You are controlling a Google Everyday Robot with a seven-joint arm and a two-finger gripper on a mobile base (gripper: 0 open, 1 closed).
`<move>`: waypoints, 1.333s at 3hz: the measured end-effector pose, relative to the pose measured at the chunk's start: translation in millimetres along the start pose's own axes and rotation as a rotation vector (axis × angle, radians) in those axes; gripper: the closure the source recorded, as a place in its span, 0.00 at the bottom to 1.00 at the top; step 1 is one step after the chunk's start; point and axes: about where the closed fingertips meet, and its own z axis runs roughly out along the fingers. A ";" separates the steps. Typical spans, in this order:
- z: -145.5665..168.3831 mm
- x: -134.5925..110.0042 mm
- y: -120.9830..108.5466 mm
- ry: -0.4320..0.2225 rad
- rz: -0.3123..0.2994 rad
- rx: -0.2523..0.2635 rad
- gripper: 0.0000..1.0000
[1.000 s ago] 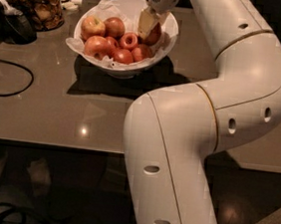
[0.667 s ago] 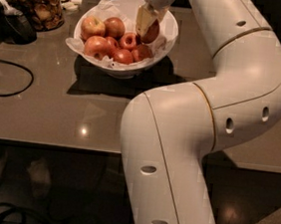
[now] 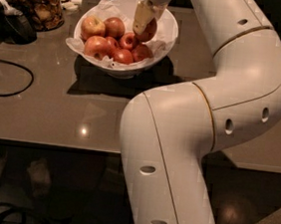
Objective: Pick apple from white bowl
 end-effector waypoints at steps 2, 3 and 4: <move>-39.5 -10.2 25.9 -0.136 -0.088 -0.110 1.00; -53.5 -13.1 37.9 -0.186 -0.119 -0.161 1.00; -63.5 -18.6 48.8 -0.223 -0.161 -0.194 1.00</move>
Offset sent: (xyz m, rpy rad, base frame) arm -0.0435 0.0086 0.0841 0.2059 0.0230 0.2523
